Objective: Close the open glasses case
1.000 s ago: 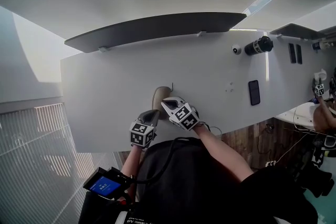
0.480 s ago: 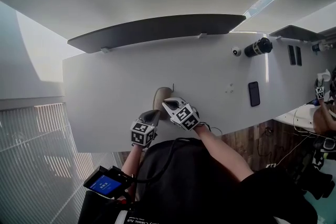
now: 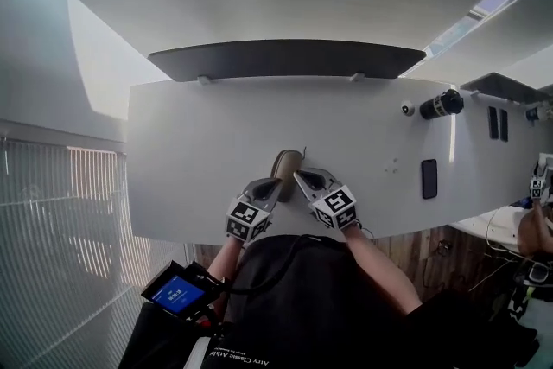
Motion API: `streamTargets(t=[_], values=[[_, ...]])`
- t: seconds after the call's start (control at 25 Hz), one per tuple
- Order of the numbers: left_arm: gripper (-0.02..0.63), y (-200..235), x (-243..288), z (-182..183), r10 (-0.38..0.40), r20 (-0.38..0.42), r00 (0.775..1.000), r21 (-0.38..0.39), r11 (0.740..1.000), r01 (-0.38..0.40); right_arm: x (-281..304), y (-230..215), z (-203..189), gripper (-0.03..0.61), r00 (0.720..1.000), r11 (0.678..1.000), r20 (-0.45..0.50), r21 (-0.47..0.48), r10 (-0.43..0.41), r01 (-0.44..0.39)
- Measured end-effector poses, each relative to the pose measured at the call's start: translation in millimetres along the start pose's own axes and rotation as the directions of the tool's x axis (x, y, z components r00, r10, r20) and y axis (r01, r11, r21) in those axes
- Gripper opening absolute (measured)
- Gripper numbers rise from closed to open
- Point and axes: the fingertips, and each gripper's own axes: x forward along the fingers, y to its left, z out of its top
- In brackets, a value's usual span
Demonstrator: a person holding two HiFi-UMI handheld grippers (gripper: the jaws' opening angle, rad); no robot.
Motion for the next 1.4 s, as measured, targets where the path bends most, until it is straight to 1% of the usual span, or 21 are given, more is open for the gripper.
streamTargets(t=[0.12,0.24,0.28,0.32,0.44,0.52,0.6,0.72,0.88,1.04,1.2,1.32,1.4], values=[[0.007,-11.6,-3.3,40.7,-0.028,0.102,0.994,0.087,0.996,0.020,-28.9,-3.9,28.0,0.005,0.994,0.999,0.105,0.002,-0.043,0.043],[0.007,-21.2,-13.4,81.8,-0.058,0.190,0.980,0.187,0.982,0.022,-52.8,-1.1,57.9,0.005,0.978,0.997,0.198,-0.003,-0.069,0.071],[0.006,-23.8,-17.9,94.0,-0.065,0.213,0.975,0.209,0.978,0.020,-59.0,2.1,67.8,0.005,0.973,0.997,0.221,-0.010,-0.068,0.072],[0.006,-24.9,-23.2,105.9,-0.068,0.233,0.970,0.217,0.976,0.017,-62.7,5.5,77.5,0.005,0.969,0.997,0.239,-0.021,-0.061,0.068],[0.006,-25.8,-43.8,139.0,-0.061,0.306,0.950,0.192,0.981,0.001,-64.4,16.4,99.1,0.005,0.963,0.998,0.268,-0.054,-0.029,0.045],[0.006,-29.5,-54.1,151.4,-0.062,0.342,0.938,0.196,0.981,-0.007,-64.2,22.3,106.9,0.005,0.960,0.996,0.279,-0.072,-0.027,0.049],[0.006,-31.6,-58.5,154.4,-0.065,0.353,0.933,0.206,0.978,-0.010,-63.7,24.9,112.7,0.005,0.957,0.995,0.288,-0.081,-0.034,0.060],[0.006,-33.3,-60.1,154.5,-0.064,0.348,0.935,0.215,0.977,-0.013,-63.5,25.7,113.9,0.005,0.961,0.994,0.274,-0.091,-0.039,0.066],[0.006,-32.7,-66.3,150.9,-0.045,0.351,0.935,0.207,0.978,-0.030,-61.7,32.1,113.1,0.005,0.965,0.991,0.261,-0.125,-0.019,0.054],[0.006,-35.3,-71.6,145.0,-0.030,0.350,0.936,0.178,0.983,-0.035,-62.9,35.0,108.4,0.005,0.965,0.991,0.260,-0.118,-0.034,0.067],[0.006,-35.0,-74.3,140.4,-0.043,0.339,0.940,0.213,0.977,-0.032,-62.3,40.4,109.0,0.005,0.964,0.989,0.262,-0.126,-0.045,0.080],[0.006,-37.6,-79.6,137.4,-0.041,0.342,0.939,0.217,0.975,-0.036,-63.5,47.7,108.5,0.005,0.965,0.991,0.255,-0.101,-0.060,0.089],[0.006,-39.7,-81.9,134.6,-0.042,0.344,0.938,0.222,0.974,-0.037,-63.4,51.2,103.5,0.005,0.966,0.990,0.250,-0.108,-0.058,0.087]])
